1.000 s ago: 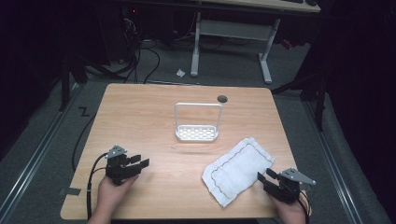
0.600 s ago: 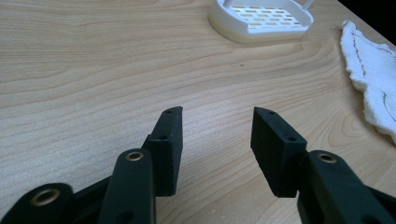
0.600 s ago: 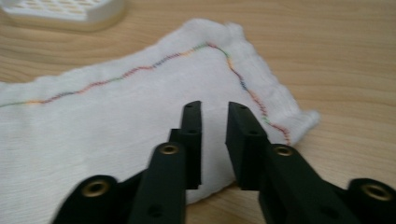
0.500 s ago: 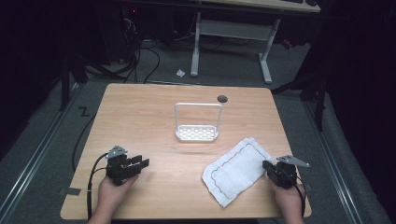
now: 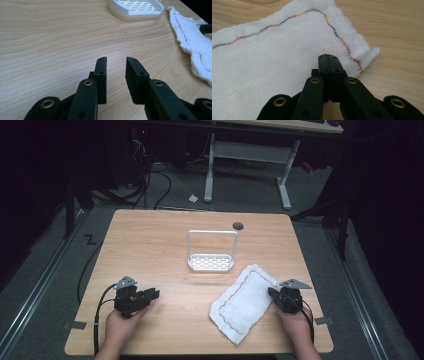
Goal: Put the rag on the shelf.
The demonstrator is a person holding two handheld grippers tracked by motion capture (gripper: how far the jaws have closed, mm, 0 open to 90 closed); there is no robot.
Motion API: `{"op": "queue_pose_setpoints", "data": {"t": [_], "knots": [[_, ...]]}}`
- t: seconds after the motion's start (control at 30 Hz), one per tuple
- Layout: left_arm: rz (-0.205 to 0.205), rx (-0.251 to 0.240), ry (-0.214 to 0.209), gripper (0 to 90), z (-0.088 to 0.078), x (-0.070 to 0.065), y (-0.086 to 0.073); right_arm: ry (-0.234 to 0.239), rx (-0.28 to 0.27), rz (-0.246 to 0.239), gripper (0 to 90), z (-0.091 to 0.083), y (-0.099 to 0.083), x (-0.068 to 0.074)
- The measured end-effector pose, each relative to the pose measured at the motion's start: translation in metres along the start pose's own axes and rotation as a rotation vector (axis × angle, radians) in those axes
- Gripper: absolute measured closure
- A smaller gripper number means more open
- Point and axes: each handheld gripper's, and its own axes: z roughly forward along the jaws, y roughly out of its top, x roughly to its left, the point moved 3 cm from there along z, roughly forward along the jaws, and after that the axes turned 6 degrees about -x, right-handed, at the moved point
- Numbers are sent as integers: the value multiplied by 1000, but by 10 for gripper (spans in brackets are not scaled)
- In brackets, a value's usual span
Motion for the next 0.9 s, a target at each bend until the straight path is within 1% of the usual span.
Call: {"op": "queue_pose_setpoints", "data": {"t": [0.07,0.13,0.17,0.2,0.23,0.27,0.3,0.33,0.37,0.43,0.5,0.57,0.63,0.67,0.7,0.73,0.83,0.87,0.9], "knots": [[0,1,-3,736,1,-1,0,17,-3,-18,900,4,2,7],[-7,15,-39,780,6,-7,-2,27,0,-39,900,6,4,14],[-7,15,-39,791,6,-7,-2,31,2,-43,900,7,5,17],[6,25,-68,809,14,-19,-2,34,0,-51,900,8,5,20],[25,23,-79,821,19,-27,-1,38,1,-60,900,8,5,22],[25,23,-79,835,19,-27,-1,40,1,-64,900,8,5,24],[49,14,-128,848,32,-45,4,45,3,-69,900,9,5,26],[49,14,-128,871,32,-45,4,48,2,-73,900,9,5,27],[72,24,-149,896,39,-55,7,51,1,-75,900,9,5,28],[102,38,-194,899,55,-73,11,53,2,-79,900,9,5,31],[137,67,-217,899,71,-89,13,54,3,-79,900,8,5,32],[169,96,-247,899,86,-105,12,61,-3,-85,900,9,4,33],[183,133,-277,899,97,-115,8,66,-5,-81,900,8,4,33],[204,179,-295,900,103,-120,1,73,-3,-74,900,8,3,34],[204,179,-295,900,103,-120,1,75,-2,-75,900,7,3,35],[217,218,-291,900,104,-120,-6,77,-5,-83,900,7,3,35],[205,220,-296,900,99,-119,-9,84,-4,-85,900,7,2,38],[219,226,-288,900,92,-119,-13,95,-4,-88,900,7,2,41],[222,231,-288,900,88,-119,-15,106,-2,-93,900,7,2,45]]}}
